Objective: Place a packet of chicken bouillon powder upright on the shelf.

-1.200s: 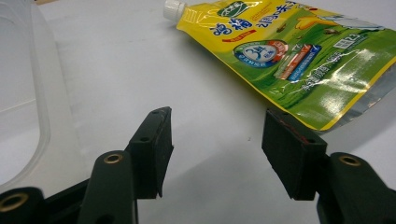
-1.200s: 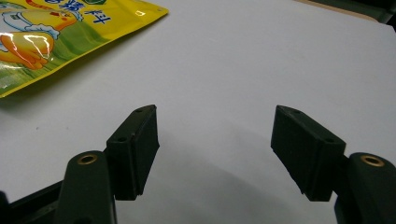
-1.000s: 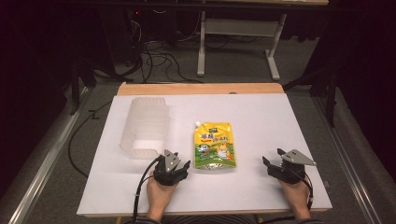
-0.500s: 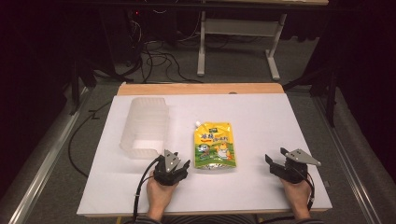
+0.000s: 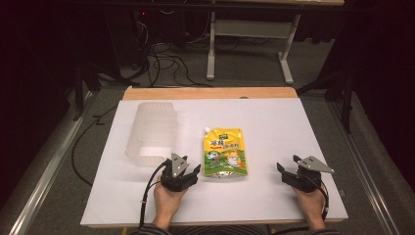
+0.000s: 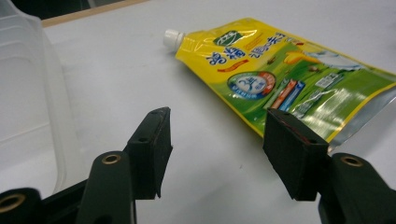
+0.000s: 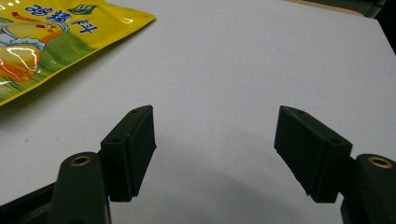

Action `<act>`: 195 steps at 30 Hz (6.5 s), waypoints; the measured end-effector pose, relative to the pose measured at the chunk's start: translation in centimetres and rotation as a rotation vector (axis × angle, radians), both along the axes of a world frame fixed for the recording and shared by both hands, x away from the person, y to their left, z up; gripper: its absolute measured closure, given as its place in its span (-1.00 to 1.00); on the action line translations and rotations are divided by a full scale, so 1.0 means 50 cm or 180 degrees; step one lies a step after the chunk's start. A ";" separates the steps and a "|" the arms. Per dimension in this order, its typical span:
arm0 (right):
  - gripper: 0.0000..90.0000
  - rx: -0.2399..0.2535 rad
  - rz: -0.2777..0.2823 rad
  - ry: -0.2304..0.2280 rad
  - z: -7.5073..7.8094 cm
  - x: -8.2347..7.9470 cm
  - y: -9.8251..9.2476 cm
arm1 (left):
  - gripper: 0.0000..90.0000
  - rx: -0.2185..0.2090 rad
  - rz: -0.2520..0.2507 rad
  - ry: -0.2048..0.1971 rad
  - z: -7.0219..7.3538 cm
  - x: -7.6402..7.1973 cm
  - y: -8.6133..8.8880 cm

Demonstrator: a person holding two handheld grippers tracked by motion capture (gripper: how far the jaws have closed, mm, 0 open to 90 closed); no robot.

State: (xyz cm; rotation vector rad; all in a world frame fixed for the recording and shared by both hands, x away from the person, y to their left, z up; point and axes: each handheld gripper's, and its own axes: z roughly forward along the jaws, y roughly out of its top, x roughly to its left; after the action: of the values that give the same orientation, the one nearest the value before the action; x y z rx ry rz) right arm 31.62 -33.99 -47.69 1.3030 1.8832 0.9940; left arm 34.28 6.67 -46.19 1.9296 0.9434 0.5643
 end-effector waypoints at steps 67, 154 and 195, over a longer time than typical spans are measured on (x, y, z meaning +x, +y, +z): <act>-0.33 -0.0072 -0.0027 -0.0011 0.000 -0.001 0.004 | -0.20 -0.0186 0.0200 0.1820 0.003 0.244 -0.132; -0.34 -0.0220 0.0007 0.0118 -0.003 0.007 0.013 | 1.00 -0.0268 -0.0908 0.0332 0.295 0.138 -0.038; -0.34 -0.0294 0.0041 0.0186 -0.005 0.012 0.018 | 1.00 -0.0175 0.0046 -0.0123 0.328 0.140 0.195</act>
State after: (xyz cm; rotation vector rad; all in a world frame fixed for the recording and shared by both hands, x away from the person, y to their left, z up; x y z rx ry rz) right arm 32.20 -33.11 -47.92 1.2801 1.9598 0.8733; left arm 41.27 16.44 -29.81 1.8582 0.9396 0.5762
